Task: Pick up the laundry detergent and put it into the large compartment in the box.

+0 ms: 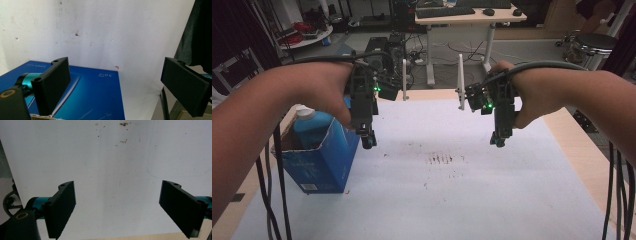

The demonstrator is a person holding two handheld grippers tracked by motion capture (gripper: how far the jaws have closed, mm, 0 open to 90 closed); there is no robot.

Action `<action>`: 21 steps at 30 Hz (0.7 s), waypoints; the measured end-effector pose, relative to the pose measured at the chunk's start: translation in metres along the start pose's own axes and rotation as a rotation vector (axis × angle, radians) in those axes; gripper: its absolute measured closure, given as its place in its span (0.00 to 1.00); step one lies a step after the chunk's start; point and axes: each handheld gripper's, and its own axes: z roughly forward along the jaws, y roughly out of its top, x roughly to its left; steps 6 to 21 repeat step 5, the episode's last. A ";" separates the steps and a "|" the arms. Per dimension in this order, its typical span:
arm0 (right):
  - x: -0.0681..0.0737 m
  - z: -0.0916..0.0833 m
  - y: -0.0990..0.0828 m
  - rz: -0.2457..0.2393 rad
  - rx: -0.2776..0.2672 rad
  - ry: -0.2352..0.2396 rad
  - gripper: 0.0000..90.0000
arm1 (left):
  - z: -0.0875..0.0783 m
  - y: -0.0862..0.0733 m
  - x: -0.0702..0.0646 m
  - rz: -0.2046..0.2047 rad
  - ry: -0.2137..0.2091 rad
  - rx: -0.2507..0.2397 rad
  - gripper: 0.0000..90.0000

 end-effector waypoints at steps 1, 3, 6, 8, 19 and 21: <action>0.000 0.000 0.000 0.005 0.003 0.001 0.14 | 0.000 0.000 0.000 0.000 0.000 -0.001 0.10; 0.000 0.000 0.001 0.003 0.000 0.001 0.14 | 0.001 0.000 0.000 0.002 -0.003 0.000 0.10; 0.001 -0.001 0.001 0.003 0.004 0.002 0.14 | 0.001 0.001 0.000 0.003 -0.003 0.001 0.10; 0.001 -0.001 0.001 0.003 0.004 0.002 0.14 | 0.001 0.001 0.000 0.003 -0.003 0.001 0.10; 0.001 -0.001 0.001 0.003 0.004 0.002 0.14 | 0.001 0.001 0.000 0.003 -0.003 0.001 0.10; 0.001 -0.001 0.001 0.003 0.004 0.002 0.14 | 0.001 0.001 0.000 0.003 -0.003 0.001 0.10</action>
